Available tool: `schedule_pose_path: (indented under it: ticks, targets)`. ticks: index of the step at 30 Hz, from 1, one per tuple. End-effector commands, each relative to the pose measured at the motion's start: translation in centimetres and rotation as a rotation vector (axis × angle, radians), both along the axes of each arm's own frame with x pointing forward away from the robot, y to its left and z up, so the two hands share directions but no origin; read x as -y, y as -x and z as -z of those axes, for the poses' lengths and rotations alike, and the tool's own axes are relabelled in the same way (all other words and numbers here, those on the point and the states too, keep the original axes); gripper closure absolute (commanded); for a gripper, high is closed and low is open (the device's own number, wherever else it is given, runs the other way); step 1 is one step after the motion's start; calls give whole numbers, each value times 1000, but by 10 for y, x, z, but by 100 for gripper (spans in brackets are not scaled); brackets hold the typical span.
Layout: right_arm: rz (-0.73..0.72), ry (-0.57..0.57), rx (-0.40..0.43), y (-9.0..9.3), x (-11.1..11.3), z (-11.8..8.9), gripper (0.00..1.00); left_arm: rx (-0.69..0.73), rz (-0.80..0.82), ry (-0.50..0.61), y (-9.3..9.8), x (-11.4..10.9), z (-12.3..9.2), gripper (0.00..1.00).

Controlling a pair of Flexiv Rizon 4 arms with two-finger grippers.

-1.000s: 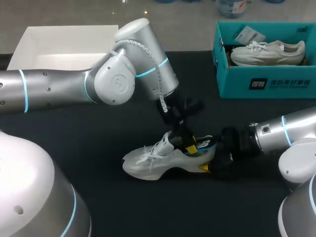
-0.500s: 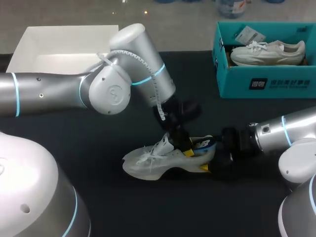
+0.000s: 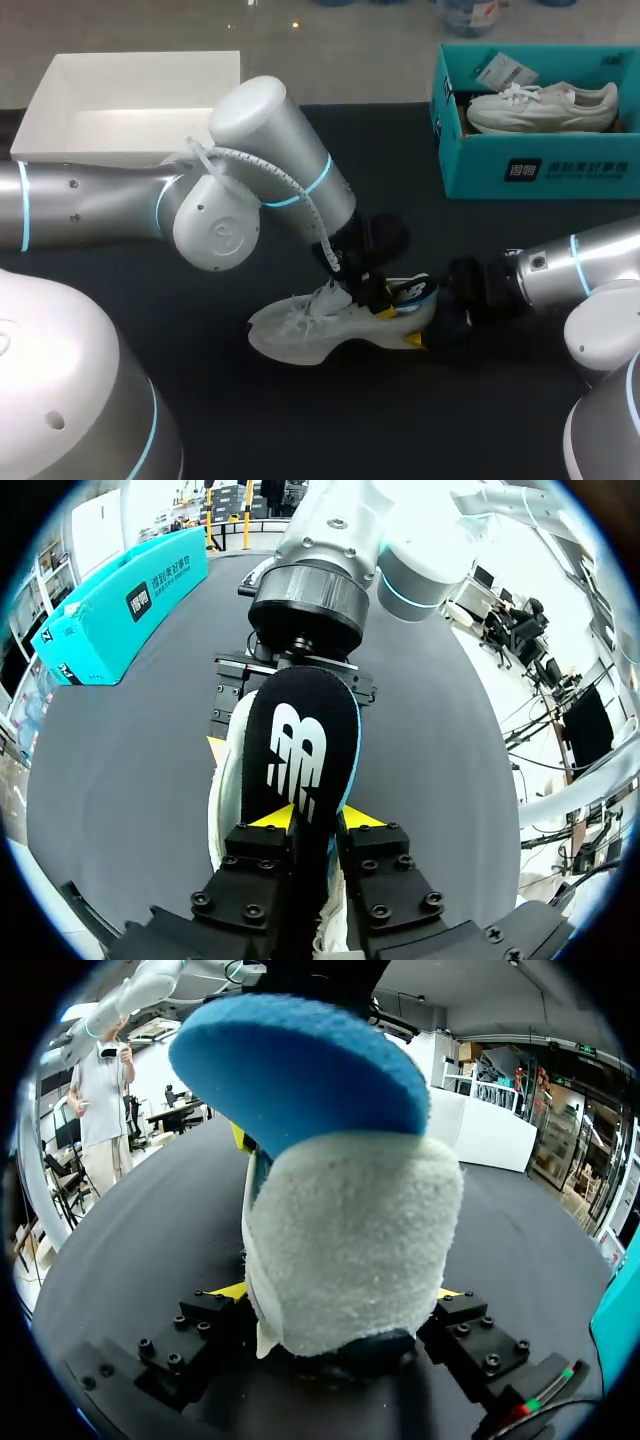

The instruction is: Take the shoe out of the shoebox, open the shoe tongue, remove and reinsert the insole, then place the shoe into the shoebox

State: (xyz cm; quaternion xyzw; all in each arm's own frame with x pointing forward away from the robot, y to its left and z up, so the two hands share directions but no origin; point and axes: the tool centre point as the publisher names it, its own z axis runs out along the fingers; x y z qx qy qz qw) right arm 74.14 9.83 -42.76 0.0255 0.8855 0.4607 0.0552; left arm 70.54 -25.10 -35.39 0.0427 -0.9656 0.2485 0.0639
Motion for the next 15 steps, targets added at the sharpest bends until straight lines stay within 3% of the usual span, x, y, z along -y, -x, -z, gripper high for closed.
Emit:
schedule_pose_path:
  ticks: [1,7,15]
  targets:
    - [1,1,1,0,-1,2,100,52,-33,5,4,-5,2,100]
    - [1,1,1,0,-1,2,100,64,-55,14,2,-9,-1,100]
    - [1,1,1,0,-1,2,100,-58,-44,98,-1,-15,-30,100]
